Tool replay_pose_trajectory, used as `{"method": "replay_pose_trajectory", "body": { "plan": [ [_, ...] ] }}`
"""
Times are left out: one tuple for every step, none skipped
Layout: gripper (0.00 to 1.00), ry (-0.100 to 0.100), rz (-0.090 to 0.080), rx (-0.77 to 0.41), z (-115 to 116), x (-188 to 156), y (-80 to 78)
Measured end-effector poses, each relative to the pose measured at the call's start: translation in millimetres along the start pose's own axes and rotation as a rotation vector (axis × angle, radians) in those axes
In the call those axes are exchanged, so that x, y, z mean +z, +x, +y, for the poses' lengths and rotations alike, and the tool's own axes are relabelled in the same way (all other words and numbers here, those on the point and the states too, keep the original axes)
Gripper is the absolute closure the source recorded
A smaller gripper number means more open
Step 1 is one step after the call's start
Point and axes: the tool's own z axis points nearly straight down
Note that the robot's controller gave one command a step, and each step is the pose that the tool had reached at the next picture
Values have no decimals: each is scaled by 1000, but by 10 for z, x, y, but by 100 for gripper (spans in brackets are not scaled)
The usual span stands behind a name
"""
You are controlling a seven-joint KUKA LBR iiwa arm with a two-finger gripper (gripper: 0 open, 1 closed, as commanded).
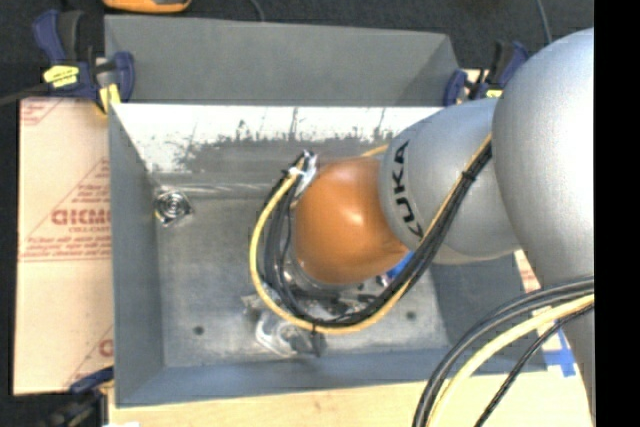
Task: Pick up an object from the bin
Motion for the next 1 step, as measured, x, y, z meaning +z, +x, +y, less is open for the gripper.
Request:
{"method": "replay_pose_trajectory", "body": {
  "plan": [
    [100,4,-9,28,202,-241,-210]
  ]
}}
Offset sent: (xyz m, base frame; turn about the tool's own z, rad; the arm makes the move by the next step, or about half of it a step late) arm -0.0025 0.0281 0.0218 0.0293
